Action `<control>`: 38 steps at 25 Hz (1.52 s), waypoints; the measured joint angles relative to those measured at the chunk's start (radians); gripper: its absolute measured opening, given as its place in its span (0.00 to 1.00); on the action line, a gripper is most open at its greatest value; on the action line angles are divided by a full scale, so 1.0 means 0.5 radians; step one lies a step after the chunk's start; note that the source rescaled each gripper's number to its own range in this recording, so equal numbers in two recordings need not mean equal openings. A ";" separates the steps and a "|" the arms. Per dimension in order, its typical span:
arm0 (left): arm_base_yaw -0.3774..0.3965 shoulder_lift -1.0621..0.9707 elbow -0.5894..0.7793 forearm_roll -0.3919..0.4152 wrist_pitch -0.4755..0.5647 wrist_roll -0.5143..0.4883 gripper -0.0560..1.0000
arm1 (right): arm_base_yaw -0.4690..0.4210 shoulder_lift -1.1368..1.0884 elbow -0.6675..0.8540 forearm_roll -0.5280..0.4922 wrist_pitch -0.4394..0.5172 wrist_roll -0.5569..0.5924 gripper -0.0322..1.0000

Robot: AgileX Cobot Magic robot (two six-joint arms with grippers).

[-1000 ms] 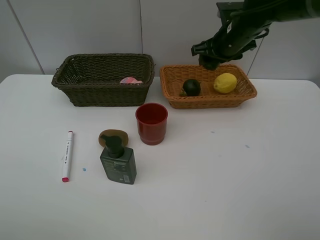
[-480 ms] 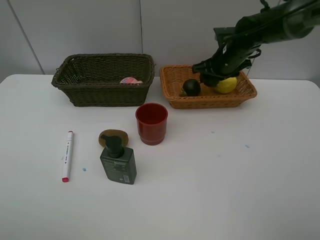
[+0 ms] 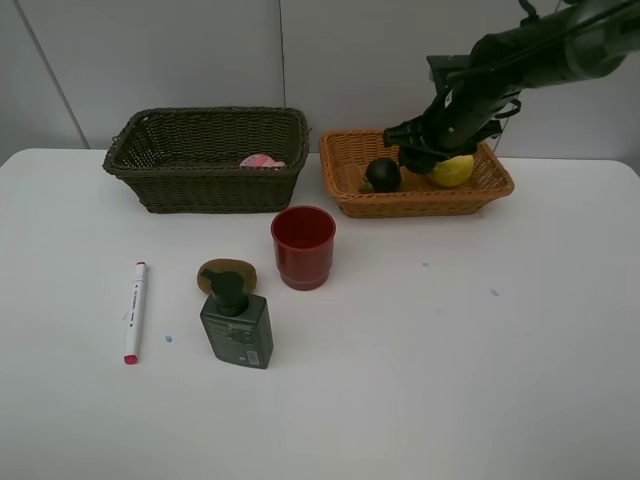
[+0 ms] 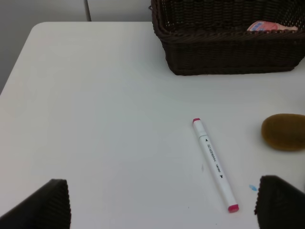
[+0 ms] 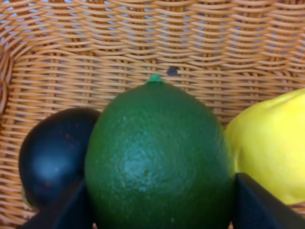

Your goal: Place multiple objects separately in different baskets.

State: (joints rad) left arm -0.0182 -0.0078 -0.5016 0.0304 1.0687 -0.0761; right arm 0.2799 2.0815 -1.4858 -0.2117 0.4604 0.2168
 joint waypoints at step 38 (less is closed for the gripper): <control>0.000 0.000 0.000 0.000 0.000 0.000 1.00 | 0.124 -0.394 -0.010 0.114 0.402 -0.006 1.00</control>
State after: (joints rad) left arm -0.0182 -0.0078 -0.5016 0.0304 1.0687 -0.0761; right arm 0.3420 1.8843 -1.4907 -0.1546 0.6616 0.2139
